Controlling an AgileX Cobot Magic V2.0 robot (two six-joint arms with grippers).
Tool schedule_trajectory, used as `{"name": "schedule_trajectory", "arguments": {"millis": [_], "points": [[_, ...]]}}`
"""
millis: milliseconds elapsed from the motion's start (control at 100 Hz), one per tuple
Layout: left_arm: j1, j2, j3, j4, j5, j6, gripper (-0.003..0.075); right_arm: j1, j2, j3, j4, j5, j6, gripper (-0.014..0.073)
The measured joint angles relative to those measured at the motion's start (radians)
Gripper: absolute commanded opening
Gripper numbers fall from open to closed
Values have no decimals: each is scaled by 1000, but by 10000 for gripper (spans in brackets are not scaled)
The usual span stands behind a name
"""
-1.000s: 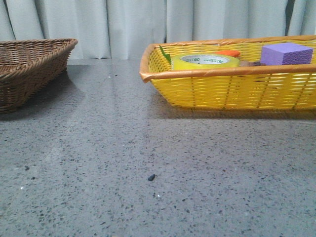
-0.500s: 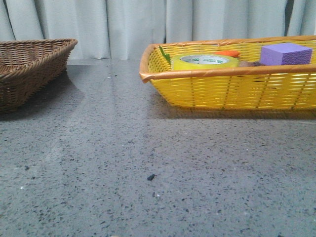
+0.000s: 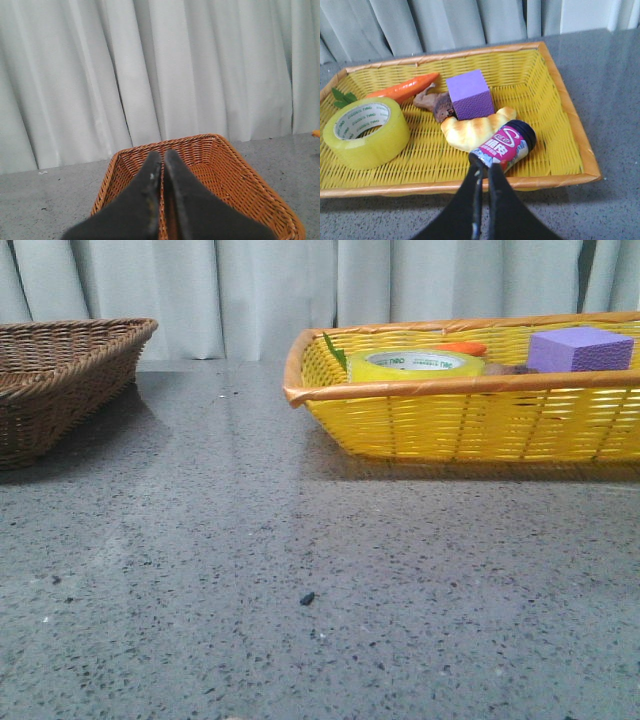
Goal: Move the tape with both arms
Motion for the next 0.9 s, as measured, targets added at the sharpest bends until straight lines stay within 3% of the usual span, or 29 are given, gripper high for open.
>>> {"name": "schedule_trajectory", "arguments": {"millis": [170, 360, 480, 900], "points": [[0, 0, 0, -2, -2, 0, -21, 57, 132, -126, 0, 80, -14, 25], [0, 0, 0, -2, -4, 0, -21, 167, 303, -265, 0, 145, -27, 278], [0, 0, 0, -2, -4, 0, -21, 240, 421, -364, 0, 200, -27, 391], [0, 0, 0, -2, 28, 0, -21, 461, 895, -785, 0, 471, -33, 404]]}}
